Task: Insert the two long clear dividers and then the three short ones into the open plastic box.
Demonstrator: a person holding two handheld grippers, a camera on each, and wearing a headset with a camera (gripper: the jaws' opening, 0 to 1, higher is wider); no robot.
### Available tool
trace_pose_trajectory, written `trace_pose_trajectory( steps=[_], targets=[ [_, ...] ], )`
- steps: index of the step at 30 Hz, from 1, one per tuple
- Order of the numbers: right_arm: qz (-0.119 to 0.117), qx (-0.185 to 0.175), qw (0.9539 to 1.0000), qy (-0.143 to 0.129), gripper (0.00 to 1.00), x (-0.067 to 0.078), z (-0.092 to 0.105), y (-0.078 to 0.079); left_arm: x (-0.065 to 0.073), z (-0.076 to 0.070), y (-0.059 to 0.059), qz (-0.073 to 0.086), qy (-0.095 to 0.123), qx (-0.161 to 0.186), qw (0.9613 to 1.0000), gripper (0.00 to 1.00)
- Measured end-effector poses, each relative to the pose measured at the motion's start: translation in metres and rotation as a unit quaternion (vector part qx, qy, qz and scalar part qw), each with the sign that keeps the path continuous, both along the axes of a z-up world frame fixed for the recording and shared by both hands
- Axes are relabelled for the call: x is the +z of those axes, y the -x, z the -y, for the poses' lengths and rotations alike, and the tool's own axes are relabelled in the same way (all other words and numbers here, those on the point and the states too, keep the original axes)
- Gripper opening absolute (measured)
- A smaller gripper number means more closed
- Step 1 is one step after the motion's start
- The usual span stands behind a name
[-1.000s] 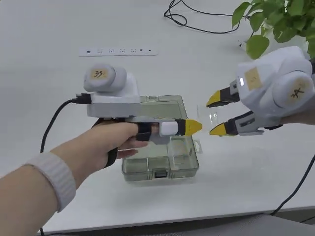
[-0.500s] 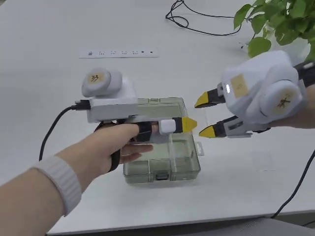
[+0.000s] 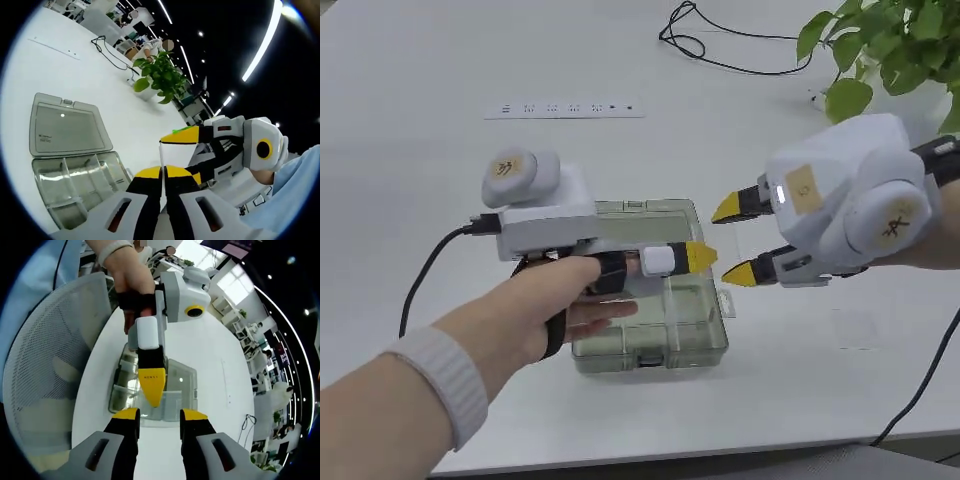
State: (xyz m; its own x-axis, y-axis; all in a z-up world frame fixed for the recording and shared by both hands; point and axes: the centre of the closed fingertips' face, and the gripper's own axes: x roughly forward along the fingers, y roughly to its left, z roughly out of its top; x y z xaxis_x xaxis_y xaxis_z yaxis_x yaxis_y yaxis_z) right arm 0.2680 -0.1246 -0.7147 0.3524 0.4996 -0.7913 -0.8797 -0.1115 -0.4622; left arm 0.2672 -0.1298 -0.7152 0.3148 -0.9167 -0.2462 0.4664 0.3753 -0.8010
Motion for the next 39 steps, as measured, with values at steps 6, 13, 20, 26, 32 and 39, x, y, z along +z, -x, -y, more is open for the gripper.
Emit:
trace_pose_trajectory(
  steps=[6, 13, 20, 26, 32, 39],
  targets=[
    [0.010, 0.004, 0.9999, -0.003, 0.33, 0.001, -0.003, -0.001, 0.002, -0.003, -0.001, -0.012, 0.010, 0.009, 0.9998, 0.00],
    [0.025, 0.019, 0.9995, 0.002, 0.34, 0.000, -0.005, 0.000, 0.002, -0.007, 0.000, -0.017, 0.017, 0.013, 0.9996, 0.00],
    [-0.004, 0.005, 0.9994, -0.035, 0.45, 0.009, -0.007, 0.002, 0.005, -0.012, -0.002, 0.001, 0.017, 0.014, 0.9998, 0.00],
    [-0.049, -0.016, 0.9964, -0.067, 0.43, 0.017, -0.004, 0.000, 0.006, -0.016, 0.008, 0.073, -0.014, -0.032, 0.9968, 0.00],
    [-0.093, -0.029, 0.9909, -0.093, 0.35, 0.032, -0.005, -0.001, 0.014, -0.019, 0.017, 0.170, -0.038, -0.078, 0.9816, 0.00],
    [-0.160, -0.044, 0.9807, -0.103, 0.26, 0.045, -0.009, 0.009, 0.024, -0.025, 0.029, 0.274, -0.062, -0.141, 0.9494, 0.00]
  ],
)
